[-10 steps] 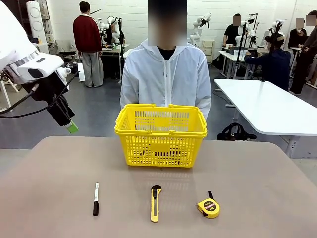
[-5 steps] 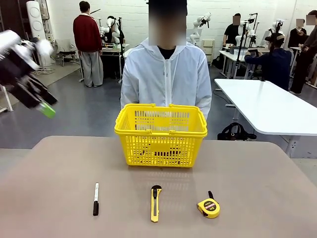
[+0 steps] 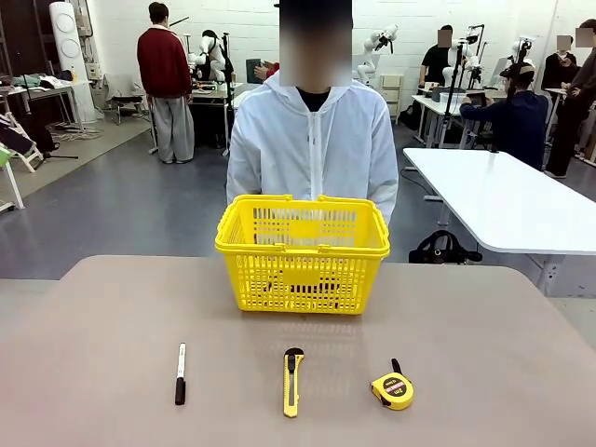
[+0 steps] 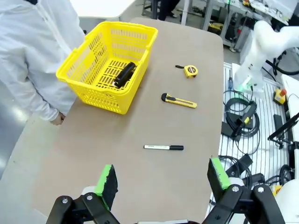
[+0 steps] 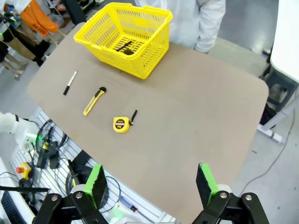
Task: Place the items the person wants into the basket.
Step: Pick up the item the person points to and place it in the Market Basket.
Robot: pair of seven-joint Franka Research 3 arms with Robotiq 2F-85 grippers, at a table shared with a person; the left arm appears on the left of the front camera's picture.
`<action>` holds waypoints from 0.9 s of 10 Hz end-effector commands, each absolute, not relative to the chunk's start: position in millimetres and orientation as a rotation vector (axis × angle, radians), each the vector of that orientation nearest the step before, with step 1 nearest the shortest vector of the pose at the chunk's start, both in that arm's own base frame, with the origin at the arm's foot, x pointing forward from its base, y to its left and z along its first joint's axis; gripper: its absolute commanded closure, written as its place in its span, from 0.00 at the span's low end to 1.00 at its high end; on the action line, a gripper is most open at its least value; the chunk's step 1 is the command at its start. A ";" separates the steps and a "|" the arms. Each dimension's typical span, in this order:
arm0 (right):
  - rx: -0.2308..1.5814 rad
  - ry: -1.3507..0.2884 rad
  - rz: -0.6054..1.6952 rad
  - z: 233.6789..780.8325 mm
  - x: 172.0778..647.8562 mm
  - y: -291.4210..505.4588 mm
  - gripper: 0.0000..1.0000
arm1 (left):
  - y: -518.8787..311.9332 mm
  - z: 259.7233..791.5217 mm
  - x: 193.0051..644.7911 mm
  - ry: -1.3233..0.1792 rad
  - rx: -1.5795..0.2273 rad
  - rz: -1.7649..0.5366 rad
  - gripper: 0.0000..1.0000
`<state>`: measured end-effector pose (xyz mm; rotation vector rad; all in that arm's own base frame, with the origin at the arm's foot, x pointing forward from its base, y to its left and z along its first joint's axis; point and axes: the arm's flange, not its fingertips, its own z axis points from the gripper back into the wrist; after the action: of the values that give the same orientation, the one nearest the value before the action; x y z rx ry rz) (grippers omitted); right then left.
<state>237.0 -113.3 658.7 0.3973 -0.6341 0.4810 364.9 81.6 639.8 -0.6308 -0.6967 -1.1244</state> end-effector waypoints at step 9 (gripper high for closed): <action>0.398 -0.633 0.485 654.2 236.4 -112.1 0.00 | 88.5 637.4 366.3 -0.708 -0.641 -1.097 0.00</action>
<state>237.0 -113.3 658.7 0.3973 -0.6341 0.4810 368.0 87.4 636.8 -0.6328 -0.6926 -1.0793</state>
